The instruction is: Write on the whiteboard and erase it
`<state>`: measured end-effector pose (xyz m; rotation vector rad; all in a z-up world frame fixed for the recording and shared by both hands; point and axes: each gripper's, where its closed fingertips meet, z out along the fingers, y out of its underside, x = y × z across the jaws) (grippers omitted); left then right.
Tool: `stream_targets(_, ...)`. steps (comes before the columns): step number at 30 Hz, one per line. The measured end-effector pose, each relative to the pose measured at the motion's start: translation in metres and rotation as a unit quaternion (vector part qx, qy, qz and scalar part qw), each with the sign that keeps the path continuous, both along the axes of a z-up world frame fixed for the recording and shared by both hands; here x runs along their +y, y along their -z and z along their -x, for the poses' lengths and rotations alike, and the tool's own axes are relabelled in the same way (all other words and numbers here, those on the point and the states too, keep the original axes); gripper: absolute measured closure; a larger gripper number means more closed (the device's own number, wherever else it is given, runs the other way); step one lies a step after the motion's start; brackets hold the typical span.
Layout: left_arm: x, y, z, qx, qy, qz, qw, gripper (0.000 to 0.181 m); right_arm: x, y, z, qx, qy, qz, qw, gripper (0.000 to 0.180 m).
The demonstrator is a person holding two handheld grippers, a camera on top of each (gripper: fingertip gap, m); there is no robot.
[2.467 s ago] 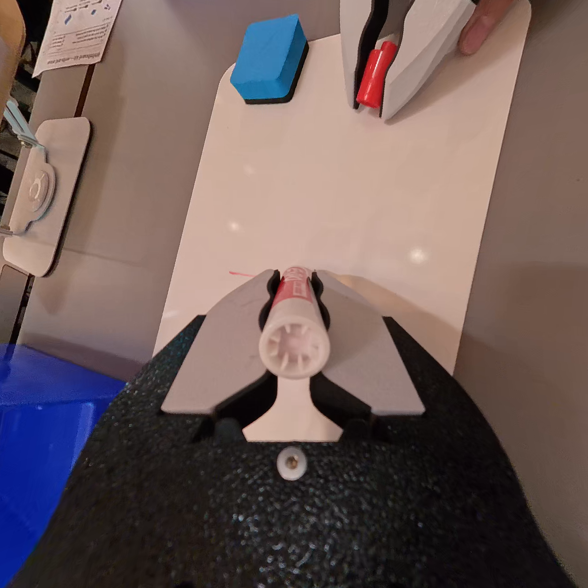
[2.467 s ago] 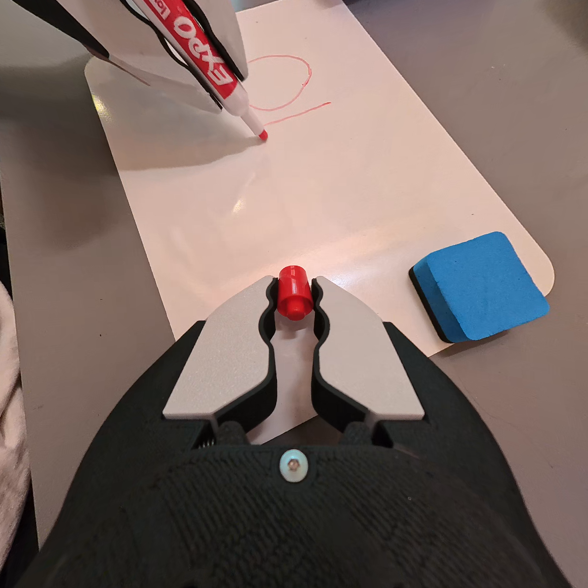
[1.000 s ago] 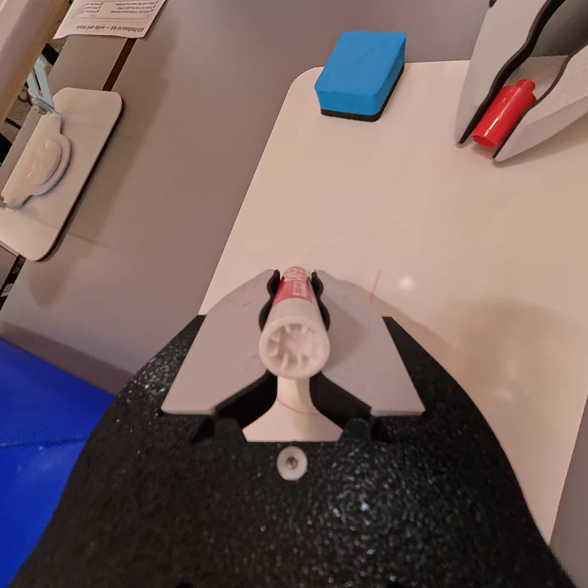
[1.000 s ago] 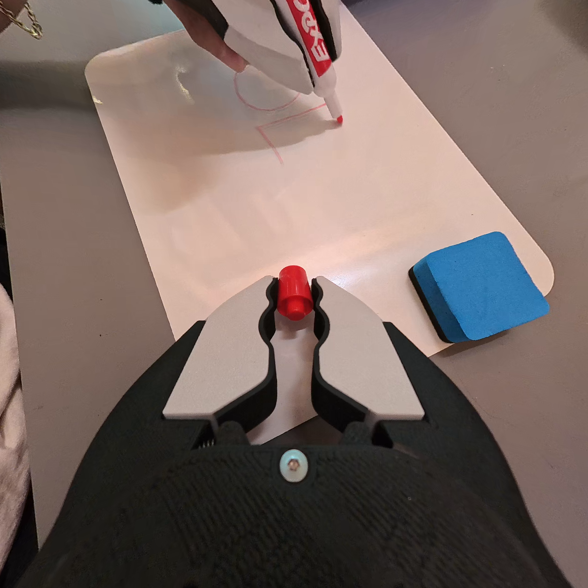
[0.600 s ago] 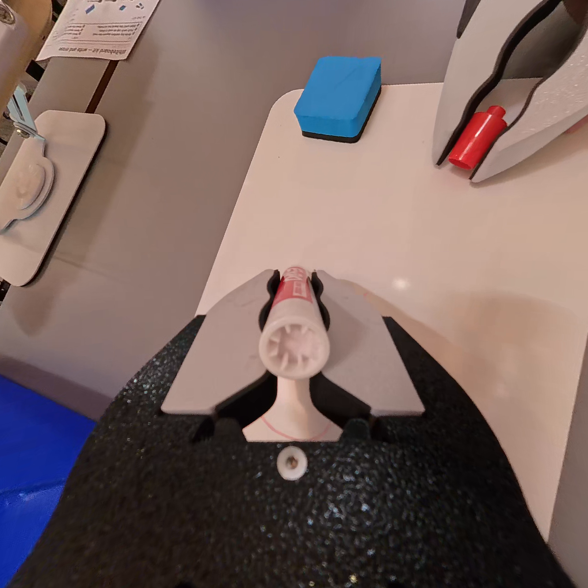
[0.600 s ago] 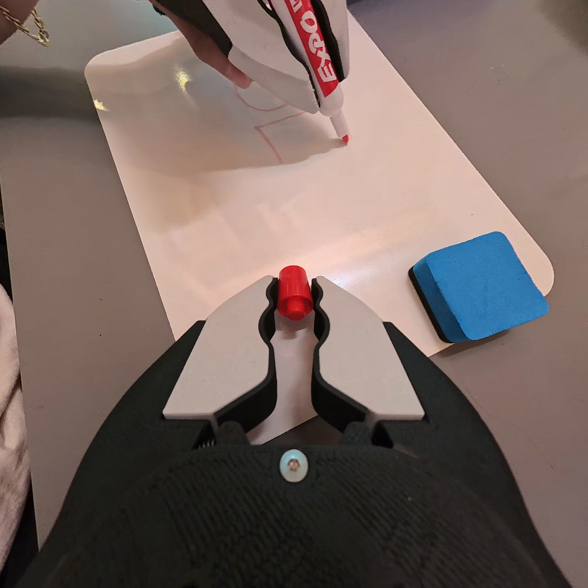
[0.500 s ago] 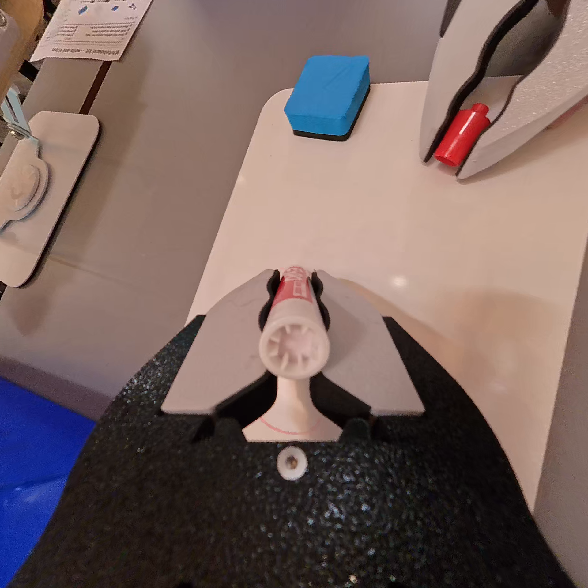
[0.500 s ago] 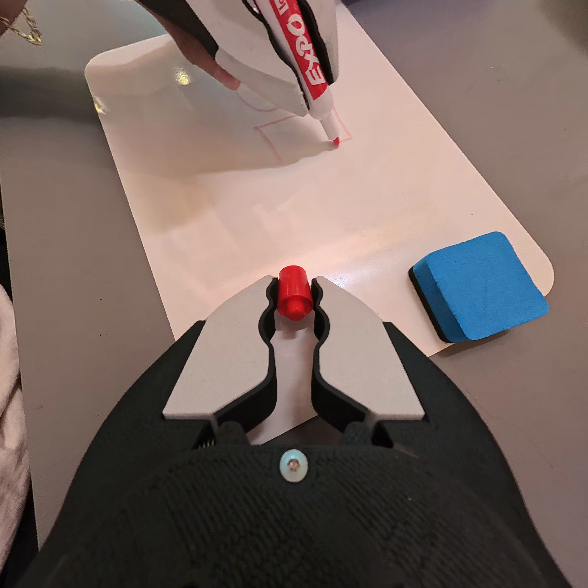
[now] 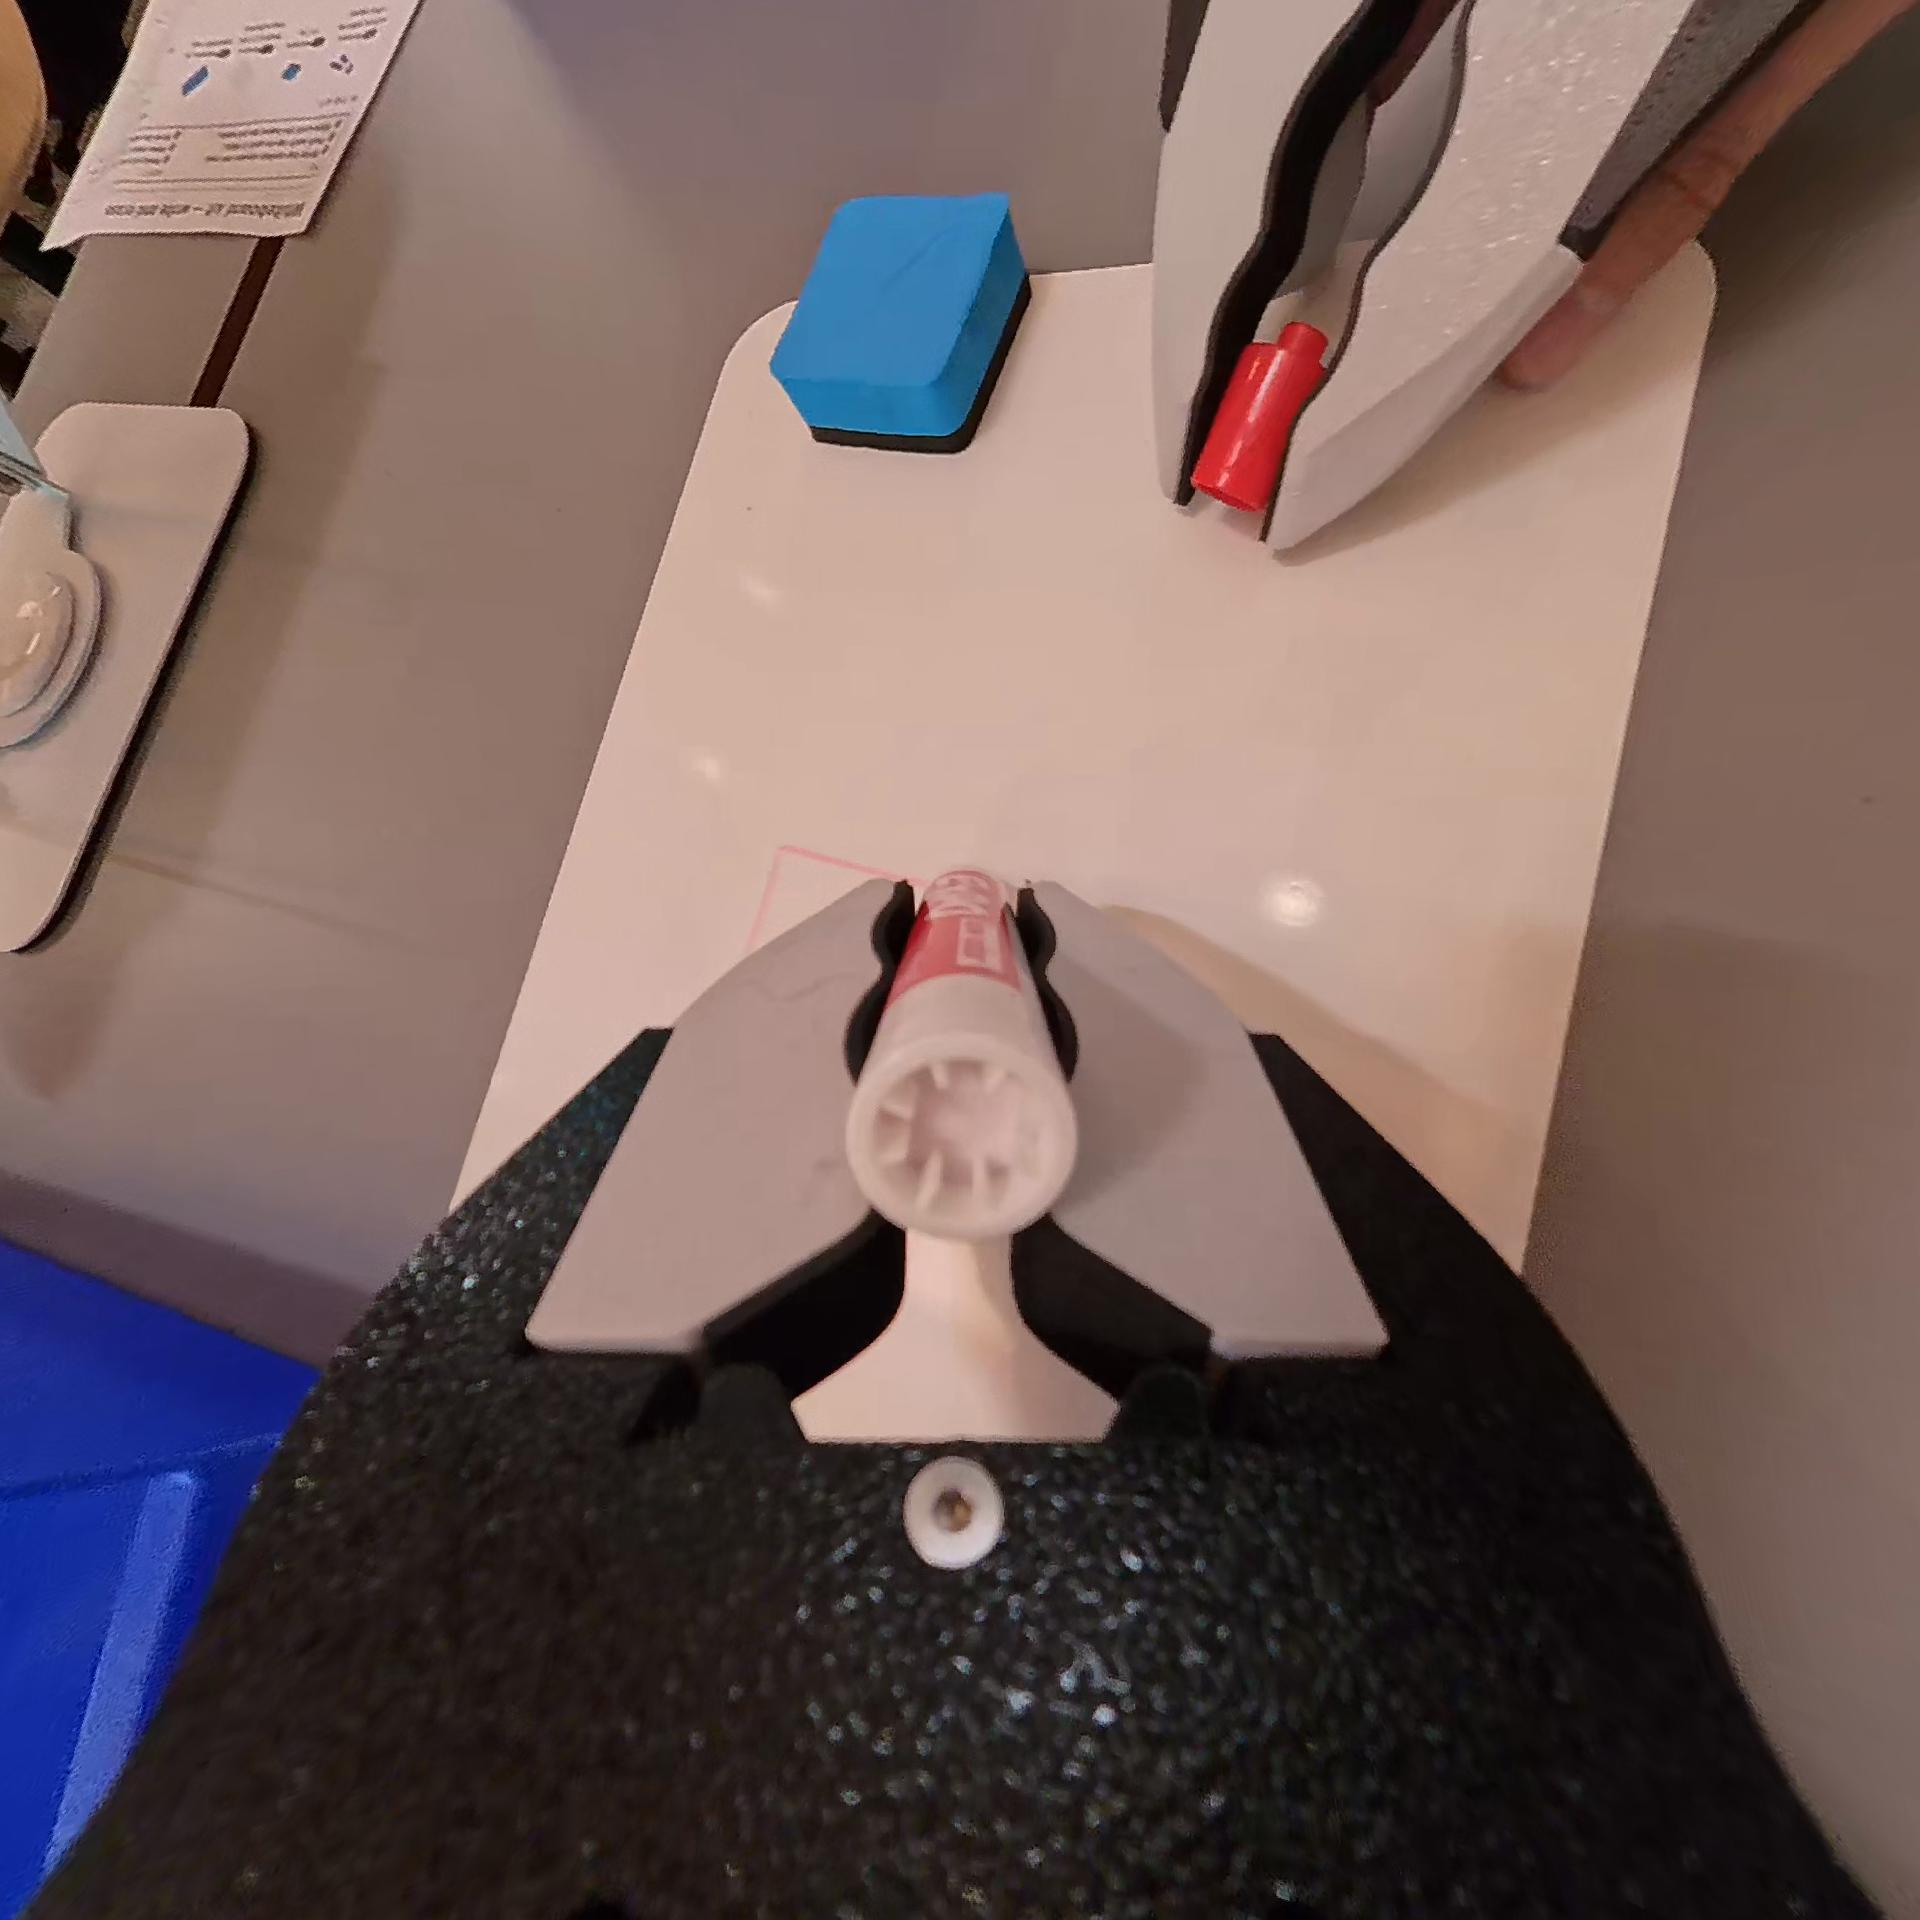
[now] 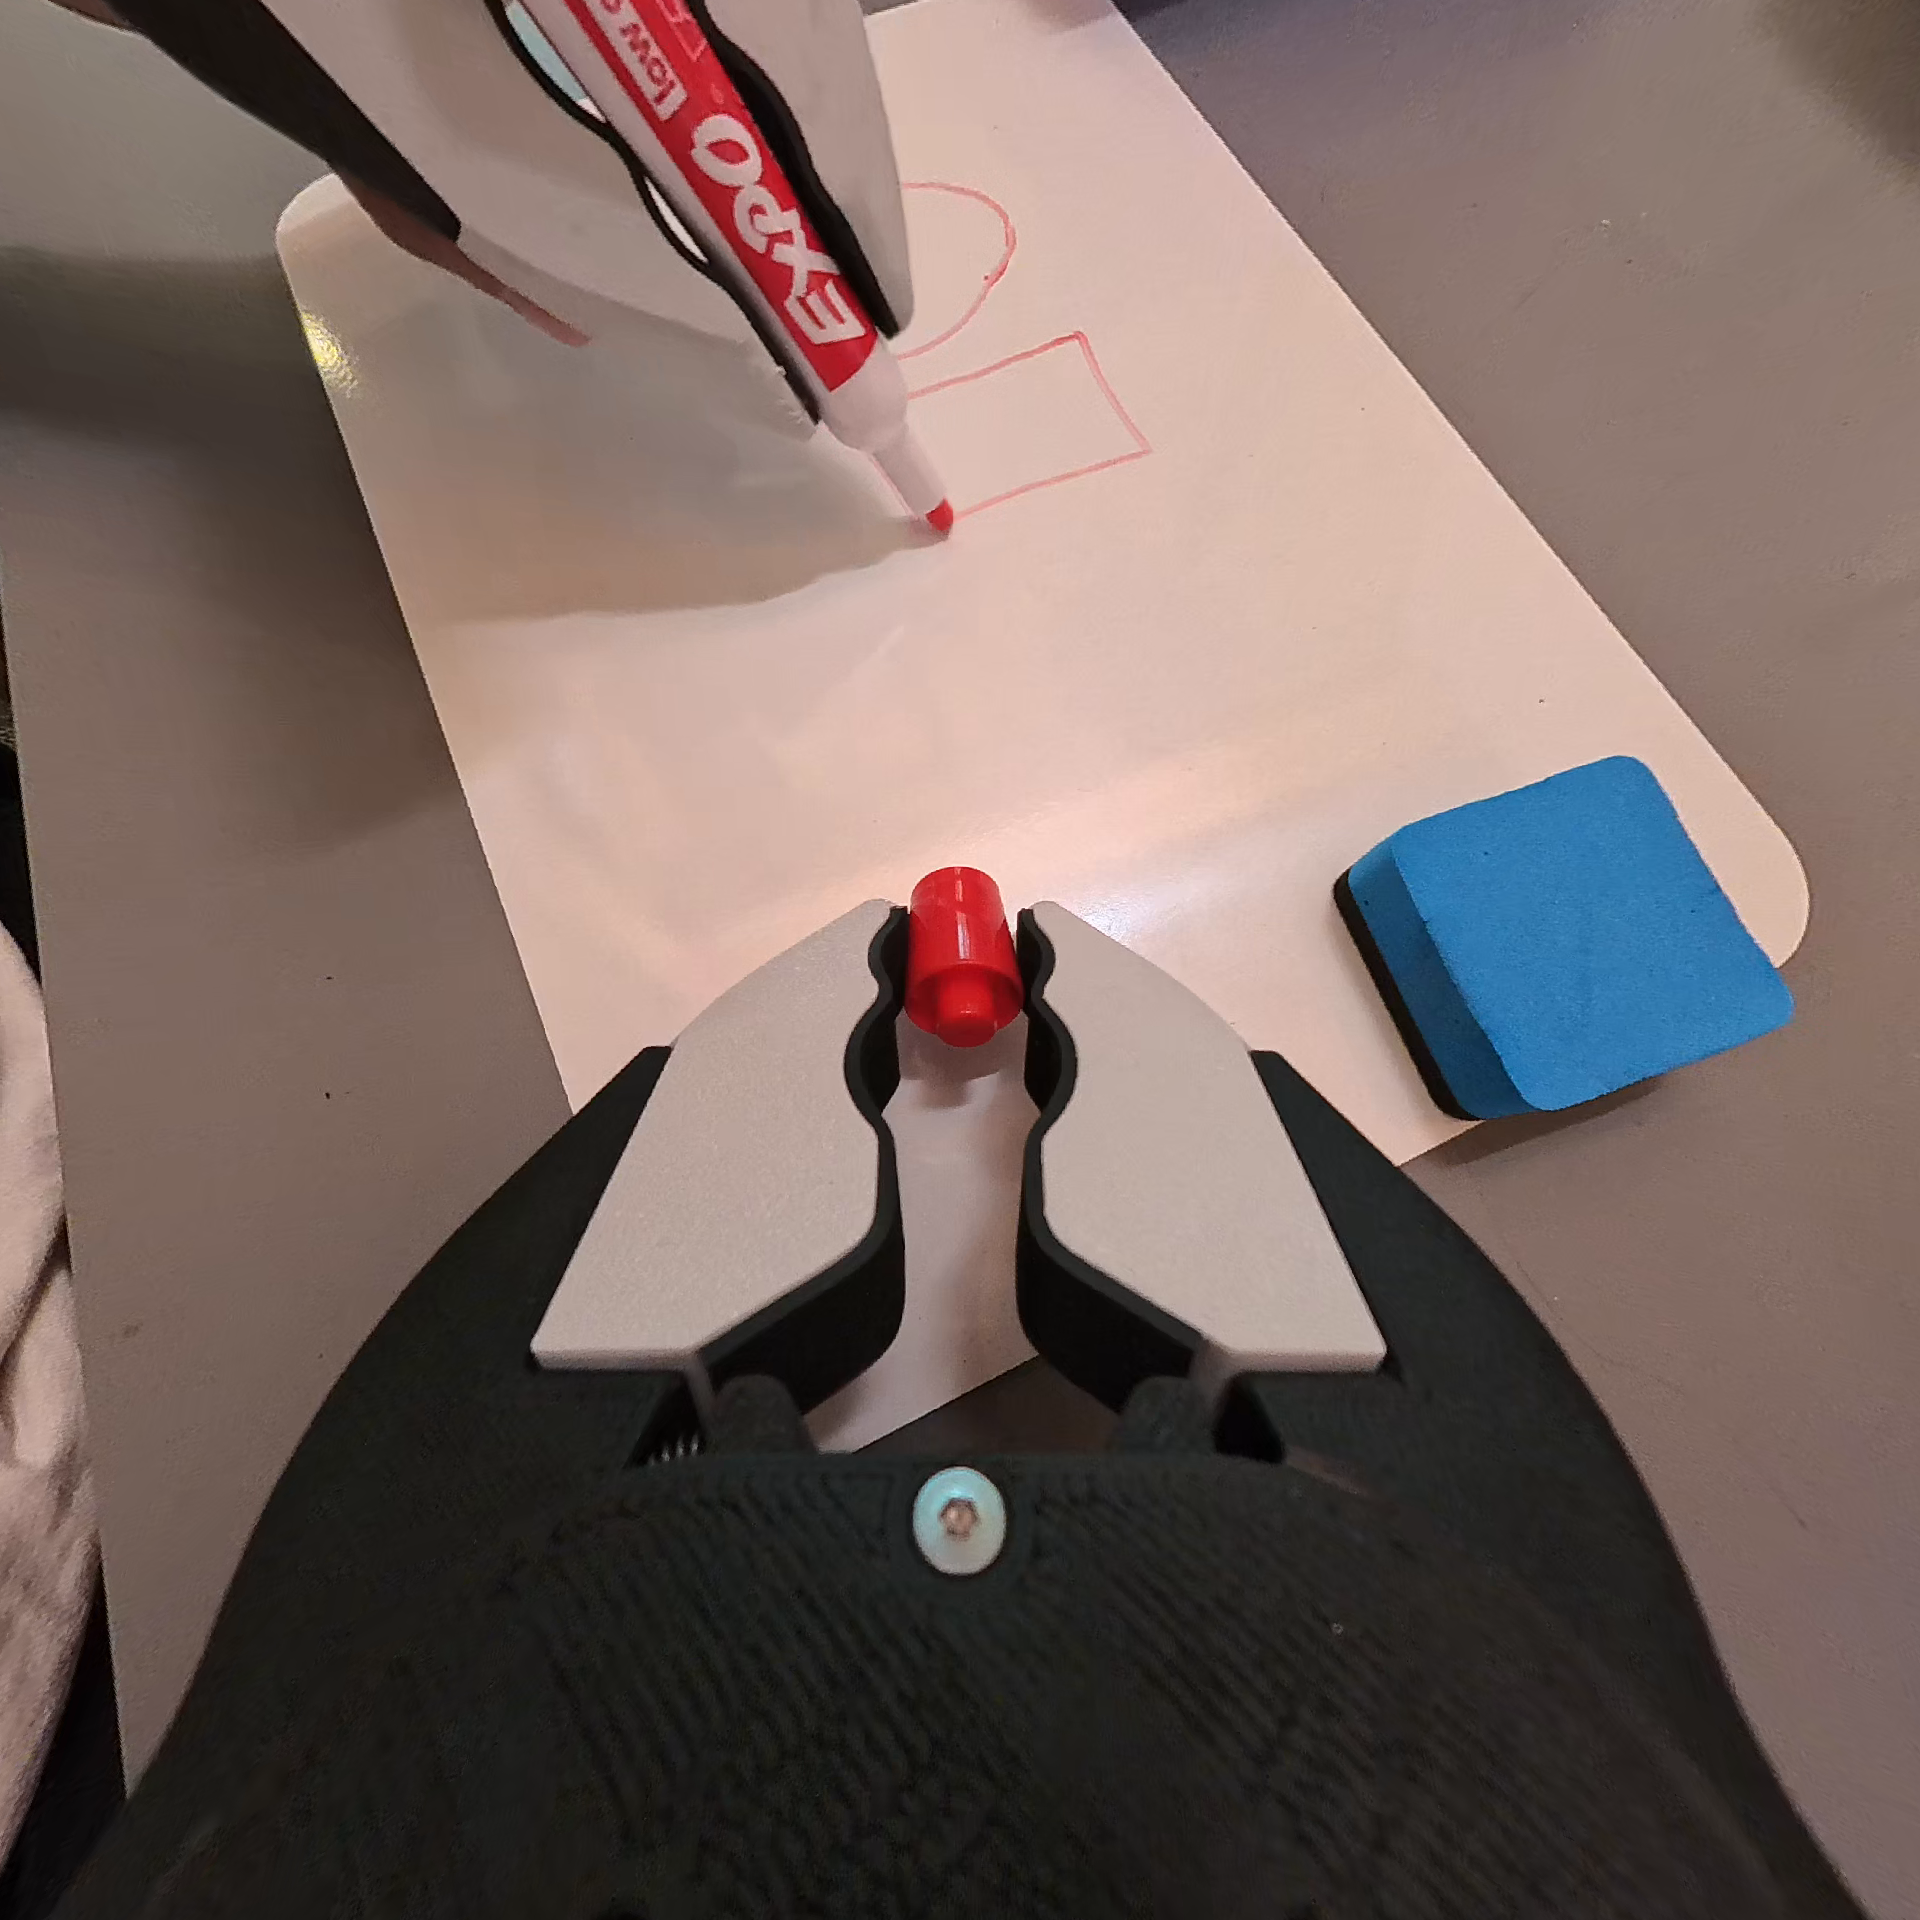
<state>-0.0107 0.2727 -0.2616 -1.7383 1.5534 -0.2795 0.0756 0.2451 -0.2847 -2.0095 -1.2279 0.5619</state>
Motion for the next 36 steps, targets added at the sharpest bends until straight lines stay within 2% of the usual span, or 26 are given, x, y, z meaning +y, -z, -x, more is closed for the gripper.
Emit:
stream_targets(1,-0.002,0.0,0.0,0.001,0.001,0.0,1.0,0.161,0.0,0.0,0.0,0.0,0.0,0.0,1.0,0.16)
stream_targets(7,-0.007,-0.001,0.0,0.001,0.003,-0.001,1.0,0.161,0.0,0.0,0.0,0.0,0.0,0.0,1.0,0.16)
stream_targets(12,0.008,-0.036,-0.004,-0.099,-0.021,-0.001,0.995,0.162,0.0,0.0,0.0,0.0,0.0,0.0,1.0,0.16)
stream_targets(25,0.028,-0.009,-0.02,0.002,0.009,0.03,1.0,0.162,-0.001,0.003,-0.022,0.007,0.001,0.031,1.0,0.16)
stream_targets(36,0.026,-0.003,-0.017,0.025,0.008,0.032,0.999,0.162,-0.003,0.003,-0.021,0.008,-0.006,0.033,0.999,0.16)
